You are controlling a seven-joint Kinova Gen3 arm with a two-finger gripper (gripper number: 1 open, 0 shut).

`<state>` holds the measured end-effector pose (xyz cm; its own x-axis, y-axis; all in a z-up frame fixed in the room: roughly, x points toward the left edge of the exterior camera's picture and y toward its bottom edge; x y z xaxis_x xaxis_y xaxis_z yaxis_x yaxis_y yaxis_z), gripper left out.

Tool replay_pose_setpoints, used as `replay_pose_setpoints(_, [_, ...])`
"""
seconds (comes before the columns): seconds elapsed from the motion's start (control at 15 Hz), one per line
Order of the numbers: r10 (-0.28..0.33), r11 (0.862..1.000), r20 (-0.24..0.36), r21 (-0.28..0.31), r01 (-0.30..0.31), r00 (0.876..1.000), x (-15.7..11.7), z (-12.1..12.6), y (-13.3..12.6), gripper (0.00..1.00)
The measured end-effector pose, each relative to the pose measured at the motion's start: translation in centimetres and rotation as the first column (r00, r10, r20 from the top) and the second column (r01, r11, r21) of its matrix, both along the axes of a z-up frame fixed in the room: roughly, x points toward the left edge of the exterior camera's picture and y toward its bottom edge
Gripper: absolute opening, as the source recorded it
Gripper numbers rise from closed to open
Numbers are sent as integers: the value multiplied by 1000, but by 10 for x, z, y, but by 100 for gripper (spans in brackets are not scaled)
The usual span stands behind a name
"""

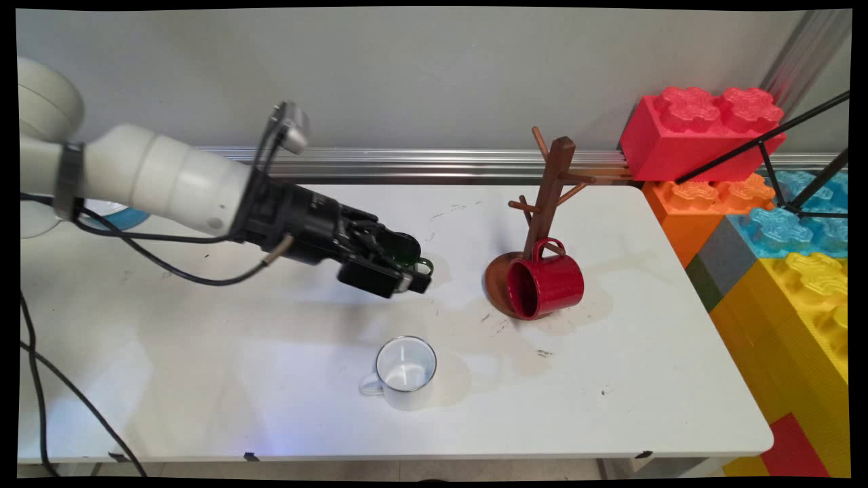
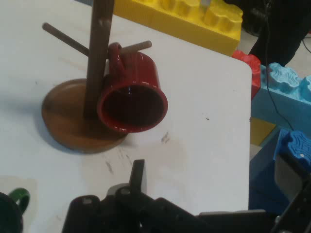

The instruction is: Pick up the red mug from the rack

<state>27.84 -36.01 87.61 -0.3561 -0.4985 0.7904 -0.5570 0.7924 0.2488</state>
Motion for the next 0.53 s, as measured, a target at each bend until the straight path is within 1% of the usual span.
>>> replay_pose_setpoints(0.33, [44,998,-15,39,-43,999,-36,-18,-11,100])
replay_pose_setpoints(0.53, [73,996,-15,60,-72,997,-52,-31,-19,100])
